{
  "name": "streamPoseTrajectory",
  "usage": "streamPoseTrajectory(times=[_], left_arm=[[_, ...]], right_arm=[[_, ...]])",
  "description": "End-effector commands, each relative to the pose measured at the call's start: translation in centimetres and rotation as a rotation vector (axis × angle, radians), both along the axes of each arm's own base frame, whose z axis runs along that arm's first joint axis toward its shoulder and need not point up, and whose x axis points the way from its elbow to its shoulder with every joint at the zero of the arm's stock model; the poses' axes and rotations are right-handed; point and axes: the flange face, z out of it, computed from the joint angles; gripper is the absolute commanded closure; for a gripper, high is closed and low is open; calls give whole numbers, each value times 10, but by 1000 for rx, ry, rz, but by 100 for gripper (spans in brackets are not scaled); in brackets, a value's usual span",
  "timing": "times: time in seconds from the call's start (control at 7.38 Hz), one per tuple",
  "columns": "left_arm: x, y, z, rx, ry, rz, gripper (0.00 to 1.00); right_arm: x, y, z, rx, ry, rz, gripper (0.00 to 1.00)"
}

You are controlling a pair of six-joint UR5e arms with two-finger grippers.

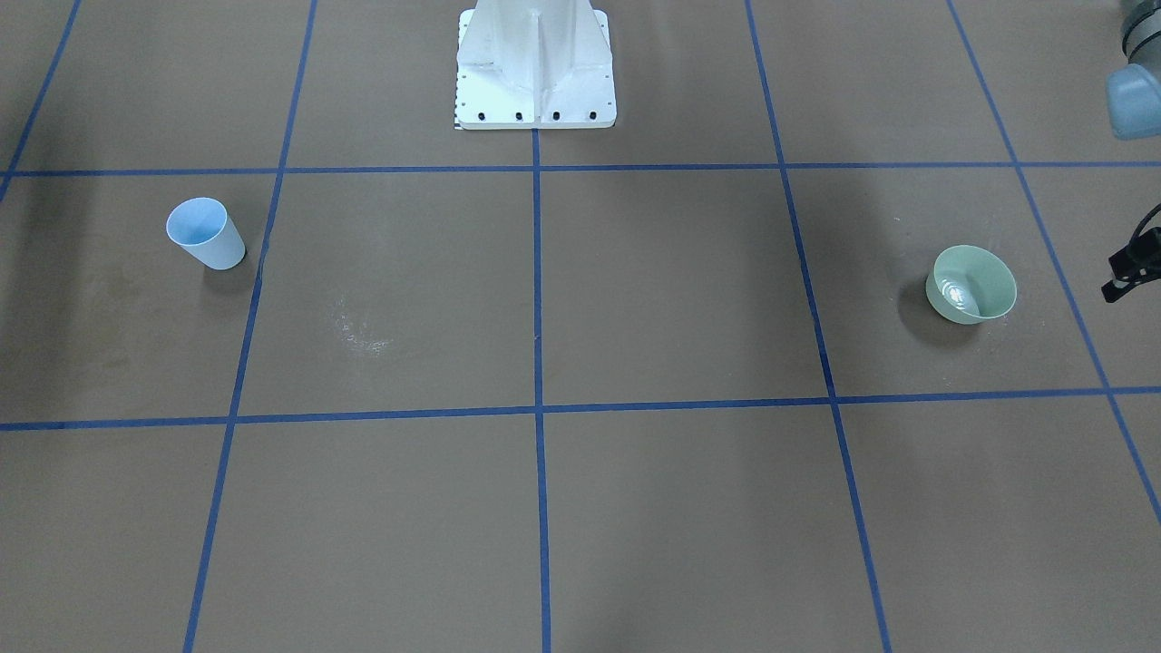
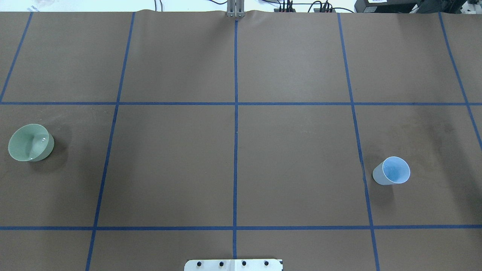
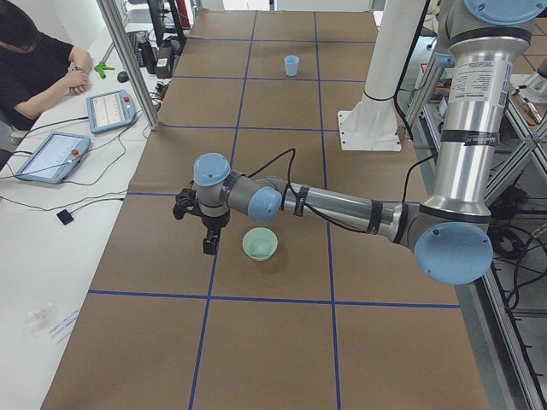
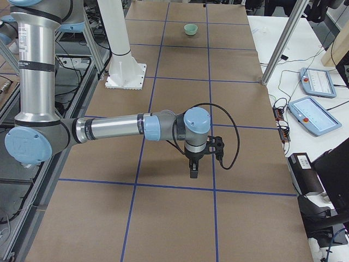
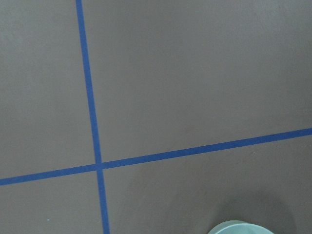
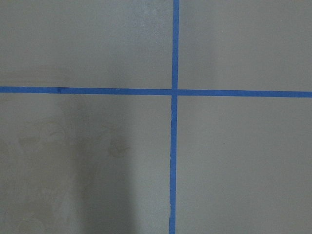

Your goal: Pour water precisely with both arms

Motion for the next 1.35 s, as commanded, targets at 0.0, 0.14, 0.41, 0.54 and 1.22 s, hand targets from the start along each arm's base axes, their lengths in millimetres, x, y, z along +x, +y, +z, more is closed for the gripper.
streamPoseTrajectory(times=[0.0,0.14,0.41,0.54,1.22], left_arm=[[58,36,45,-37,98,-81,0],[85,44,64,-46,119,-88,0],[107,59,84,-53,77,-55,0],[102,68,91,-59,71,-51,0],[101,93,109,-53,80,-25,41]], right_arm=[[0,-1,0,8,1,0,0],[0,0,0,7,1,-1,0],[0,0,1,6,1,-1,0],[0,0,1,7,1,-2,0],[0,1,2,5,2,-2,0]])
